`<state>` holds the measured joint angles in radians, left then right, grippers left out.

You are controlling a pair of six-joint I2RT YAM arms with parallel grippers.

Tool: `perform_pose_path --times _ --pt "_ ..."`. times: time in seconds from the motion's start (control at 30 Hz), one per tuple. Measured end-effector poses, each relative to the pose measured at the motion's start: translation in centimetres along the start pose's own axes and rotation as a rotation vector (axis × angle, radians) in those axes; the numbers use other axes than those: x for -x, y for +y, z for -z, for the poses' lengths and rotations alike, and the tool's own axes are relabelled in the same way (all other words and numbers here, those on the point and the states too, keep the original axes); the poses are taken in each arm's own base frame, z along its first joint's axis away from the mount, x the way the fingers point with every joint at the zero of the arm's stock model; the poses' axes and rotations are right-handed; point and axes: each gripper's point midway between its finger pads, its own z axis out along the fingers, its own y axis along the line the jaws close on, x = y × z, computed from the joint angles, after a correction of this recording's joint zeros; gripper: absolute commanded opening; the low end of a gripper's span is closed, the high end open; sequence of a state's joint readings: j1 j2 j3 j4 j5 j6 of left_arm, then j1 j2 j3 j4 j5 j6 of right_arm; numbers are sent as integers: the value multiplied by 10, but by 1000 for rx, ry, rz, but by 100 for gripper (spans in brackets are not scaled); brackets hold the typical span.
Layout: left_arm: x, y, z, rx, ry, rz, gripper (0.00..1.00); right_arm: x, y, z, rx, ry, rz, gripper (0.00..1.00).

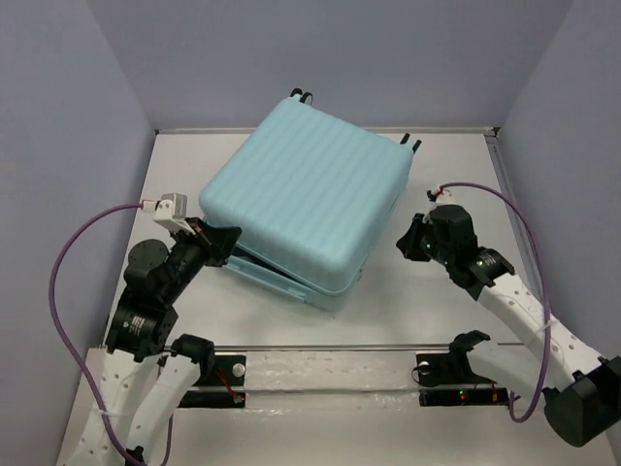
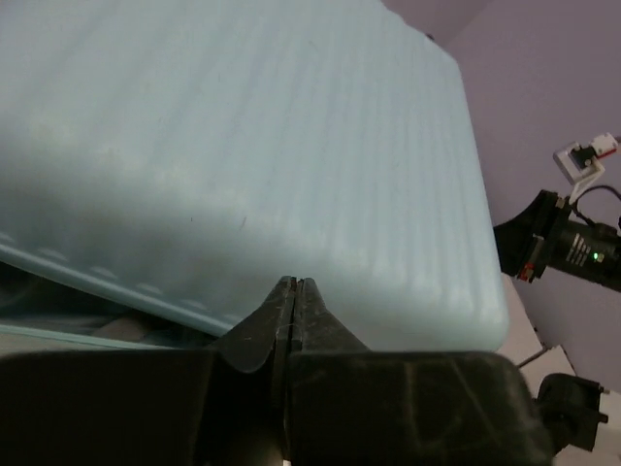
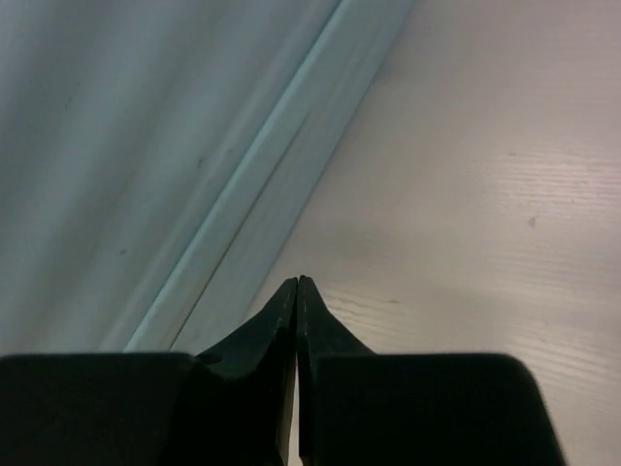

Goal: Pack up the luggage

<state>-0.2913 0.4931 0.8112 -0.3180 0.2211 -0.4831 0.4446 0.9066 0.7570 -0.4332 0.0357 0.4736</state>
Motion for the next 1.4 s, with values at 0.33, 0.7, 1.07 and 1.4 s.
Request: perform_pose_path --times 0.33,0.7,1.07,1.4 --pt "-97 29 0 -10 269 59 6 16 45 -83 126 200 -14 7" --pt "-125 0 -15 -128 362 95 6 35 49 -63 321 -59 73 36" --pt "-176 -12 -30 -93 419 157 26 -53 51 -52 684 44 142 66" --pt "-192 -10 -39 -59 425 166 29 -49 59 -68 933 89 185 65"
